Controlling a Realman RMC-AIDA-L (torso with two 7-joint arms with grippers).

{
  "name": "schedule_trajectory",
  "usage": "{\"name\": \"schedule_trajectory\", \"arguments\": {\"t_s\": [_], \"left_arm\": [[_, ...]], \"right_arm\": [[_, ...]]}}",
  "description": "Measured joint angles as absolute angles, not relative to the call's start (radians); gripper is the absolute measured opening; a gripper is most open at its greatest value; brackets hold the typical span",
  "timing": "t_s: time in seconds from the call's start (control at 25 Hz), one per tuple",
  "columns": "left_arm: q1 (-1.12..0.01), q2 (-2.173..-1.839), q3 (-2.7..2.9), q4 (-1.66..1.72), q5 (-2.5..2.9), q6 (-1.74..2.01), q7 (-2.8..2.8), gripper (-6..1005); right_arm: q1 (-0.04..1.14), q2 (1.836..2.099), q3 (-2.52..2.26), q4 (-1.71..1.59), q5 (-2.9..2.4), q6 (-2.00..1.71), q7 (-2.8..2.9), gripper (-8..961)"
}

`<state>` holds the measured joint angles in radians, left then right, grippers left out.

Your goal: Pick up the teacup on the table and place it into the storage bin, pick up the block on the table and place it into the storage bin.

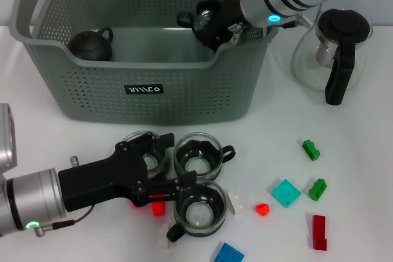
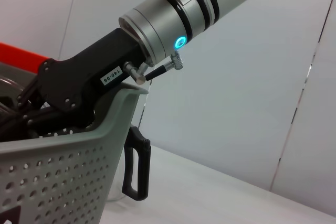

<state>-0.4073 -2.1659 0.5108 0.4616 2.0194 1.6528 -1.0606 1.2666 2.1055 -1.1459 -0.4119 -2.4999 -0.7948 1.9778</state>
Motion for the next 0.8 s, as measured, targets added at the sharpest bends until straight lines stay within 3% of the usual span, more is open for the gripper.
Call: {"name": "schedule_trajectory", "arguments": {"t_s": [0.56,0.76,0.8], "left_arm": [[-0.397,-2.168,0.503,0.462,2.019,1.661,-1.06,951],[-0.391,-2.164,0.502,0.464,2.019,1.677,-1.061,951],[-0.389,-2.164,0.501,0.465,2.02,1.679,-1.061,951]], "right_arm": [[1.173,2.103,-1.324,-0.601,-2.505,-0.802,2.131,348],[1.055,2.102,-1.334,-0.857,-2.456,-0.868,2.128,456],[1.018,2.102,-1.335,-0.932,-2.42,-0.893,2.117,531]]}}
